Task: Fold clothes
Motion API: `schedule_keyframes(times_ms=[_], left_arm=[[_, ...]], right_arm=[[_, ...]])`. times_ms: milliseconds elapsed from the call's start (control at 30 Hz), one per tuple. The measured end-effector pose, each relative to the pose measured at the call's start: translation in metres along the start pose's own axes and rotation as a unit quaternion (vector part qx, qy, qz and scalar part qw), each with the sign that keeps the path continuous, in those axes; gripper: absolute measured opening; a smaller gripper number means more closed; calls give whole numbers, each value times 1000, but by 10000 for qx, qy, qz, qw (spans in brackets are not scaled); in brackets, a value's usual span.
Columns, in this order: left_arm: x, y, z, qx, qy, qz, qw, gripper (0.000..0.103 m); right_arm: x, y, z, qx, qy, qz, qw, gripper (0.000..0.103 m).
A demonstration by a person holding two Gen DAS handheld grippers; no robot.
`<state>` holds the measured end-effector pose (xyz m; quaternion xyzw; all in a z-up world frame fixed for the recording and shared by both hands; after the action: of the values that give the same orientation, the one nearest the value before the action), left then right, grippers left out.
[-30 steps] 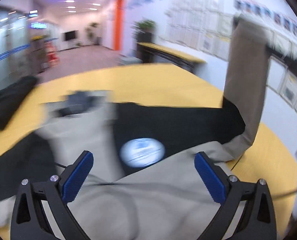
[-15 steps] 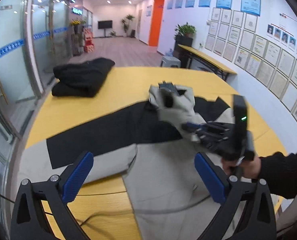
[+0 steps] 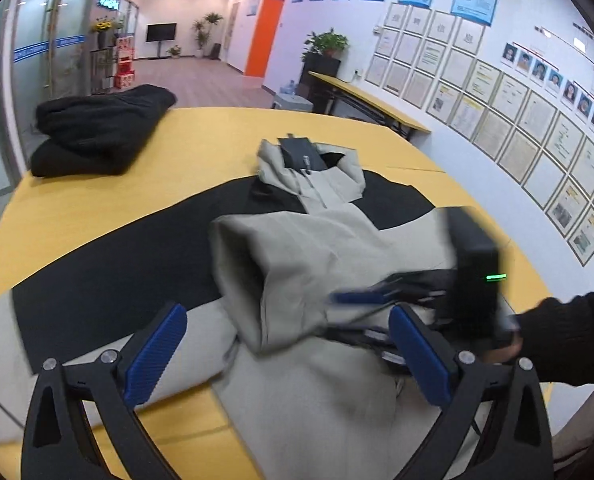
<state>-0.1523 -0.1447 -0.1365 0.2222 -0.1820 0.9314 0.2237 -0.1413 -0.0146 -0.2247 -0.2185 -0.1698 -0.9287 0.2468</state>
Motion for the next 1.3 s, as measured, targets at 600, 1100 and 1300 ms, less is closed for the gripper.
schedule_keyframes(times_ms=[600, 1100, 1300], left_arm=[[8, -58, -140, 205, 728, -249, 9968, 103], [-48, 65, -29, 739, -660, 3037, 9476, 103], [-141, 190, 57, 1118, -1300, 5078, 8442, 103]], right_arm=[[-171, -239, 128, -1648, 686, -1011, 9787, 68], [-107, -176, 157, -1390, -290, -1139, 9833, 78], [-60, -109, 113, -929, -273, -705, 9928, 78]])
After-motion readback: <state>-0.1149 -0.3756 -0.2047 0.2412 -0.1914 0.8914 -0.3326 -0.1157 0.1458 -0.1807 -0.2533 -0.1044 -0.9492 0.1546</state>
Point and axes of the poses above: each gripper's, at about its wrist camera, not at the fingertips, and z roughly against the way its jaws point, y to its left, x to its top, the point moved 4 cm from there along -z, roughly the way its jaws point, and after that the axes turned 14 degrees about y, right-handed, at the moved point
